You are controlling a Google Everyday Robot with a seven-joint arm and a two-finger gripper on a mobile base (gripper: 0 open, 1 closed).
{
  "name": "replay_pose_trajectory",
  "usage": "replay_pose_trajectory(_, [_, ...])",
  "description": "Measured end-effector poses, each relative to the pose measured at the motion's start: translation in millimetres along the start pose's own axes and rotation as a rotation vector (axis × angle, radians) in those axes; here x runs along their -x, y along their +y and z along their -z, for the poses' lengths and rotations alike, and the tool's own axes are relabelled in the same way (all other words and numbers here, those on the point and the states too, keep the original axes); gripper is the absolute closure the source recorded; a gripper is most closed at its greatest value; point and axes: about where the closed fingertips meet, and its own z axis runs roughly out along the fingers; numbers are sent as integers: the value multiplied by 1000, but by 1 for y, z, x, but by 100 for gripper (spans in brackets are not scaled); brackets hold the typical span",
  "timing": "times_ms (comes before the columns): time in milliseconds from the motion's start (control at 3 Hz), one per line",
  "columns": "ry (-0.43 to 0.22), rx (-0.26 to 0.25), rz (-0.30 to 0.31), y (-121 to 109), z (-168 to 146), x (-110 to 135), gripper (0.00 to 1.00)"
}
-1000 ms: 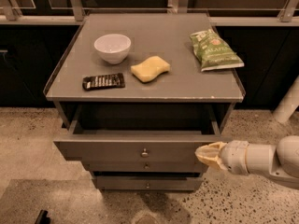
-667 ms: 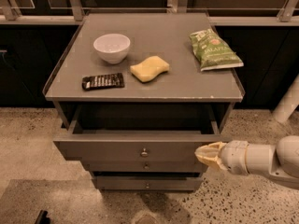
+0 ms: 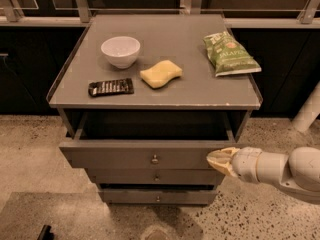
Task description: Close top drawer
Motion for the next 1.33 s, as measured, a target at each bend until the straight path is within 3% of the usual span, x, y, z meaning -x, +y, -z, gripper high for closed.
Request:
replay_pose_trajectory(333, [-17, -67, 22, -19, -11, 4, 100])
replay_pose_trajectory(1333, [-26, -110, 42, -36, -24, 9, 100])
